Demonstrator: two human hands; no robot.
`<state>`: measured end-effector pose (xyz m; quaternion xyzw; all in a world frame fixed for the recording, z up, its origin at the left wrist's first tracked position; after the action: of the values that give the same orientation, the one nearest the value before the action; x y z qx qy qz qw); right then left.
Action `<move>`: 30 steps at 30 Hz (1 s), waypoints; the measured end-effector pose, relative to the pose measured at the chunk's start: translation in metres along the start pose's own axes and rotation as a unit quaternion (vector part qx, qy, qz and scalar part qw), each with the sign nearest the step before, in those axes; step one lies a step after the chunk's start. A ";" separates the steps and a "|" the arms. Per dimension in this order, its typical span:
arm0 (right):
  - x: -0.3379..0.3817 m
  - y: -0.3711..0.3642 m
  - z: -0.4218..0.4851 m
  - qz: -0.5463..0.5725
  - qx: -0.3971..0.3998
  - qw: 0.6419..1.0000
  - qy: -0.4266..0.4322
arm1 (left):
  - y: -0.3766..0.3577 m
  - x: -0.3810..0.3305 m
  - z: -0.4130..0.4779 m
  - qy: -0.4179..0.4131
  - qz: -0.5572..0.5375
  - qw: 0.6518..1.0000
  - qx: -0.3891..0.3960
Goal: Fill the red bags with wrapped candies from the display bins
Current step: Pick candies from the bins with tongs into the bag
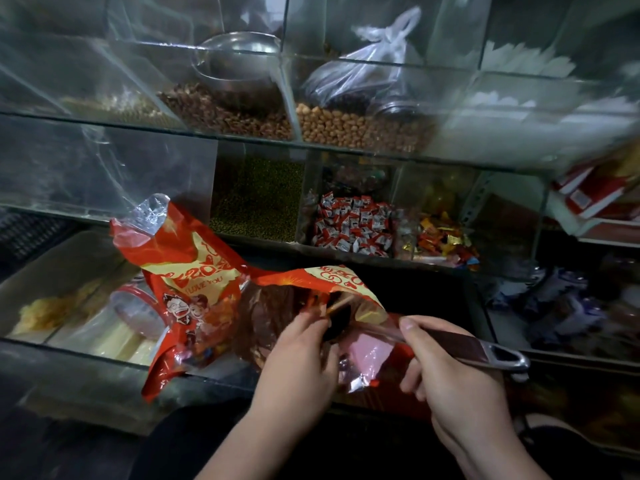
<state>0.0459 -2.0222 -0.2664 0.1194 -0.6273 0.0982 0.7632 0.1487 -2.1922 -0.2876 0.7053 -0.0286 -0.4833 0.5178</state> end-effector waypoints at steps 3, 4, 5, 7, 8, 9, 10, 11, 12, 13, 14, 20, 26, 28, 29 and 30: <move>0.006 0.005 -0.005 0.009 0.003 1.000 -0.008 | -0.020 0.001 0.020 0.070 0.065 0.992 0.079; 0.008 0.007 -0.006 0.011 0.005 1.000 -0.012 | -0.022 0.001 0.024 0.082 0.074 0.990 0.088; 0.009 0.009 -0.008 0.014 0.005 1.000 -0.017 | -0.022 0.002 0.028 0.089 0.082 0.989 0.086; 0.012 0.014 -0.010 0.022 0.000 1.000 -0.018 | -0.019 0.001 0.032 0.095 0.094 0.989 0.063; 0.015 0.017 -0.011 0.022 0.000 1.000 -0.015 | -0.018 0.000 0.032 0.096 0.091 0.990 0.051; 0.016 0.018 -0.011 0.020 0.004 1.000 -0.012 | -0.017 -0.001 0.032 0.093 0.084 0.991 0.040; 0.019 0.019 -0.012 0.017 0.013 1.000 -0.011 | -0.017 -0.003 0.032 0.087 0.079 0.993 0.030; 0.021 0.020 -0.013 0.019 0.020 1.000 -0.012 | -0.017 -0.003 0.031 0.082 0.075 0.994 0.021; 0.023 0.021 -0.014 0.021 0.023 0.999 -0.014 | -0.017 -0.003 0.030 0.082 0.068 0.994 0.014; 0.026 0.021 -0.015 0.029 0.025 0.999 -0.018 | -0.017 -0.002 0.029 0.088 0.060 0.994 0.009; 0.028 0.021 -0.016 0.037 0.030 0.999 -0.021 | -0.017 -0.001 0.028 0.094 0.050 0.994 0.007; 0.047 0.022 -0.024 0.097 0.026 0.994 -0.043 | -0.010 -0.004 0.016 0.029 0.004 0.999 -0.034; 0.075 0.023 -0.028 0.185 0.027 0.981 -0.061 | 0.020 -0.006 -0.009 -0.042 -0.015 0.994 -0.098; 0.084 0.022 -0.030 0.205 0.037 0.976 -0.060 | 0.032 -0.011 -0.011 -0.060 -0.019 0.990 -0.124; 0.087 0.021 -0.029 0.213 0.041 0.975 -0.055 | 0.037 -0.014 -0.011 -0.068 -0.020 0.988 -0.137; 0.091 0.020 -0.028 0.218 0.042 0.974 -0.050 | 0.043 -0.018 -0.010 -0.074 -0.018 0.986 -0.151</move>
<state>0.0836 -1.9949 -0.1811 0.0163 -0.6711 0.2821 0.6854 0.1655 -2.1951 -0.2434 0.5821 0.0196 -0.5421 0.6058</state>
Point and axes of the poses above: each hand's wrist, its own z-axis towards the middle knuckle, its own y-axis out of the back of the hand, x = y × z, the point moved 6 cm from there along z, towards the middle knuckle, and after that the axes turned 15 degrees about y, right-handed, at the moved point
